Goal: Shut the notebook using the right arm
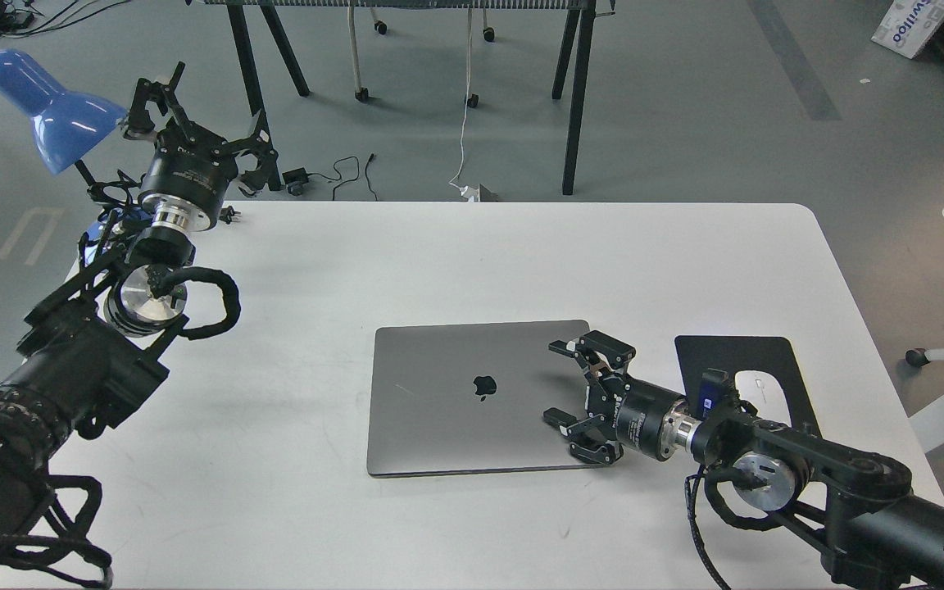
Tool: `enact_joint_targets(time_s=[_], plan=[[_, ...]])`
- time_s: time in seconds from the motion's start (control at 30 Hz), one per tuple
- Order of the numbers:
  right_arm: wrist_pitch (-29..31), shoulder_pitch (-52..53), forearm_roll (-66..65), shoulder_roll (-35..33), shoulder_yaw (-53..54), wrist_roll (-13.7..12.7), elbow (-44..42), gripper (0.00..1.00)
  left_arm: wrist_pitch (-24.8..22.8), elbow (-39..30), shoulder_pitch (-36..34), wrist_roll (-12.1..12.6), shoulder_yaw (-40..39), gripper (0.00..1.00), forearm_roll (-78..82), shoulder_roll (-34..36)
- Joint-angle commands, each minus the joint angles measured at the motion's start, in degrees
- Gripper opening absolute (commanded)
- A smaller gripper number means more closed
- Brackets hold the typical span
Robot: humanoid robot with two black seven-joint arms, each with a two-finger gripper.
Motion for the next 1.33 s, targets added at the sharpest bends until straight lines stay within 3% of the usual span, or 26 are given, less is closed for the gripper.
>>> enact_joint_targets(time_s=[0.0, 0.23, 0.47, 0.77, 1.0, 1.3], plan=[[-0.10, -0.06, -0.68, 0.00, -0.07, -0.06, -0.15, 1.00, 0.00, -0.06, 0.00, -0.01, 0.00, 1.00, -0.05, 0.00], [0.25, 0.64, -0.42, 0.09, 2.64, 0.55, 0.29, 1.00, 0.00, -0.05, 0.00, -0.01, 0.00, 1.00, -0.05, 0.00], [0.95, 0.73, -0.33, 0.26, 21.69, 1.25, 0.12, 1.00, 0.00, -0.06, 0.00, -0.01, 0.00, 1.00, -0.14, 0.09], [2.45, 2.65, 1.07, 0.44, 44.30, -0.50, -5.23, 1.00, 0.00, -0.06, 0.00, -0.01, 0.00, 1.00, -0.22, 0.00], [2.80, 9.69, 16.00, 0.44, 46.51, -2.61, -20.09, 1.00, 0.00, -0.06, 0.00, -0.01, -0.08, 1.00, -0.31, 0.09], [2.80, 10.66, 17.34, 0.44, 46.69, -2.09, -21.24, 1.00, 0.00, -0.06, 0.00, -0.01, -0.26, 1.00, -0.40, 0.09]])
